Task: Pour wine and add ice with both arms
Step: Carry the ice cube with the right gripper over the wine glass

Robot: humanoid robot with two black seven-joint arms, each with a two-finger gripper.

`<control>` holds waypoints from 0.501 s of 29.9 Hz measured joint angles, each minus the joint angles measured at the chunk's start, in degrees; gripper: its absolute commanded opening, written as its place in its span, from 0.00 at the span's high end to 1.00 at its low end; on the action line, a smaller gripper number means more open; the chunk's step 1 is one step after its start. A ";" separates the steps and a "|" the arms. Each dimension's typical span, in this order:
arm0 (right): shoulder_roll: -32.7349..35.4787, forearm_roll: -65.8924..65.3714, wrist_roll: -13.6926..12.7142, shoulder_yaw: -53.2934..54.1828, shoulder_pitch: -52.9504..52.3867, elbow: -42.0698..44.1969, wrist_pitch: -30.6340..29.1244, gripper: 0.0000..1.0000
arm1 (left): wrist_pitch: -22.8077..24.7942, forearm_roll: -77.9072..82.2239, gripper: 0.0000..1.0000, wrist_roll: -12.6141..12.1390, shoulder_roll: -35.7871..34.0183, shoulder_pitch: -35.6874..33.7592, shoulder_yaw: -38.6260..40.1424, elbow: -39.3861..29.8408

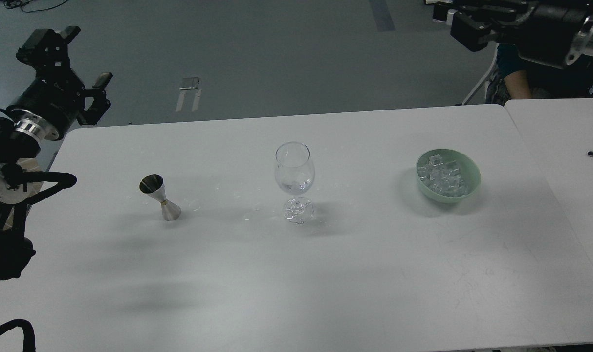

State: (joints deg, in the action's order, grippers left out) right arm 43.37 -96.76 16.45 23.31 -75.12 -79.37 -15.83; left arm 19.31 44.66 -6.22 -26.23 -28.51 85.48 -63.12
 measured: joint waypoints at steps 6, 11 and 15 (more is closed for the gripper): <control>-10.33 0.32 -0.02 -9.64 -6.54 3.02 -0.67 1.00 | -0.19 0.00 0.03 0.00 -0.19 -0.24 -1.16 0.01; -15.32 3.98 0.01 -16.80 -8.33 3.35 -2.52 1.00 | -0.19 0.00 0.03 0.00 -0.34 -0.23 -1.27 0.07; -17.37 6.53 0.07 -20.28 -9.54 3.42 -4.06 1.00 | -0.18 0.00 0.03 0.00 -0.23 0.22 -1.28 0.09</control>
State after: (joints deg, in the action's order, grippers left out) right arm 26.00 -90.22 16.53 3.03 -84.66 -75.95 -19.89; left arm 19.13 44.66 -6.22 -26.46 -28.29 84.20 -63.03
